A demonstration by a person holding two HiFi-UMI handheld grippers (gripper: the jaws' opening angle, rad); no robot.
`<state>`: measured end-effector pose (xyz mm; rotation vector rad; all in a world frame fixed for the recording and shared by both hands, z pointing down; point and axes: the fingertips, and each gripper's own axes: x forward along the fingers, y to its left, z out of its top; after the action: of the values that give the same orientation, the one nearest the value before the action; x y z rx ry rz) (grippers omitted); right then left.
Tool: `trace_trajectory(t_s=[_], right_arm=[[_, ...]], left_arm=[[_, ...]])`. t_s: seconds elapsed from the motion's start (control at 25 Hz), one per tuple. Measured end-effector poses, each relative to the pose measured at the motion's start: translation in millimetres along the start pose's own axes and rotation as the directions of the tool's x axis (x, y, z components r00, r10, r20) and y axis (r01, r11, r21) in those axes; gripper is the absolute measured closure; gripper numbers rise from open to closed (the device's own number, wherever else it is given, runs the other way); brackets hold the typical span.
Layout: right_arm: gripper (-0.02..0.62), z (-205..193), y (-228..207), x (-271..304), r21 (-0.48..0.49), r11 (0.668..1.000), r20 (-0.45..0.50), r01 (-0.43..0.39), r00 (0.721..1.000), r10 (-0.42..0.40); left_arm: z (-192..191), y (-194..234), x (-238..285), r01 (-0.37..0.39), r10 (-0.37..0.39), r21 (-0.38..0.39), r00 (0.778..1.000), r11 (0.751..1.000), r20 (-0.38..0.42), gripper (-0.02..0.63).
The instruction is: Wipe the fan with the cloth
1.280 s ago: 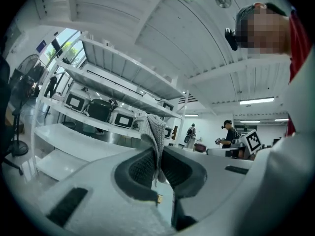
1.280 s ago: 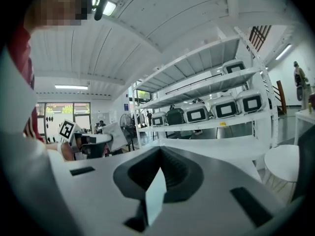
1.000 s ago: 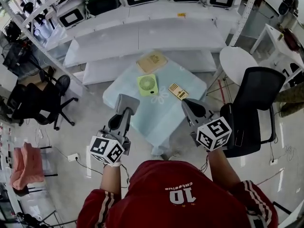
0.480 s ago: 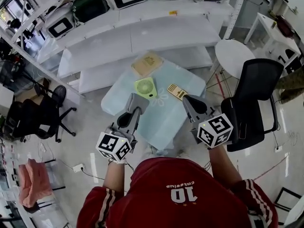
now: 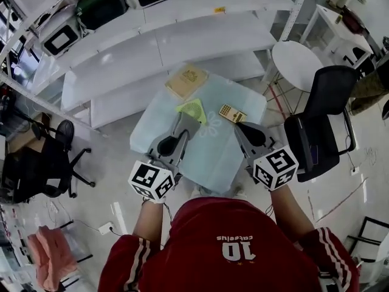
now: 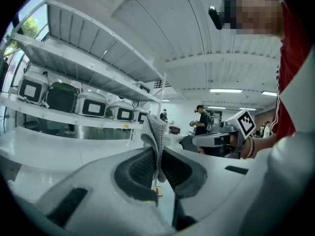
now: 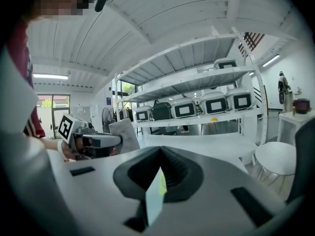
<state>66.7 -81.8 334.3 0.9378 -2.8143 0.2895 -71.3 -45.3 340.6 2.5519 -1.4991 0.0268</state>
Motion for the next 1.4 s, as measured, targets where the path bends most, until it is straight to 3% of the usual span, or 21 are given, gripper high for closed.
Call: trace_trajectory(t_s=[0.4,0.6,0.96,1.4], right_arm=[[0.591,-13,21,35,0.035,0.99,-0.022,0.139,0.99,-0.138],[0.591,-23,19,40,0.055,0.974,0.029,0.217,0.975,-0.219],[0.592,-46,-3,55,0.114,0.965,-0.004,0.236,0.971,-0.237],[0.592,-75,-41,91,0.159,0.967,-0.064,0.199,0.979,-0.191]], left_arm=[[-29,46,3,0.15,-0.157,-0.084,0.985,0.985,-0.074,0.581],[-52,58,11,0.194,-0.212,-0.16,0.971,0.968,-0.106,0.58],[-92,72,34,0.158,-0.187,-0.152,0.963,0.976,-0.196,0.581],[-123,81,83,0.14,-0.177,-0.154,0.948,0.978,-0.264,0.581]])
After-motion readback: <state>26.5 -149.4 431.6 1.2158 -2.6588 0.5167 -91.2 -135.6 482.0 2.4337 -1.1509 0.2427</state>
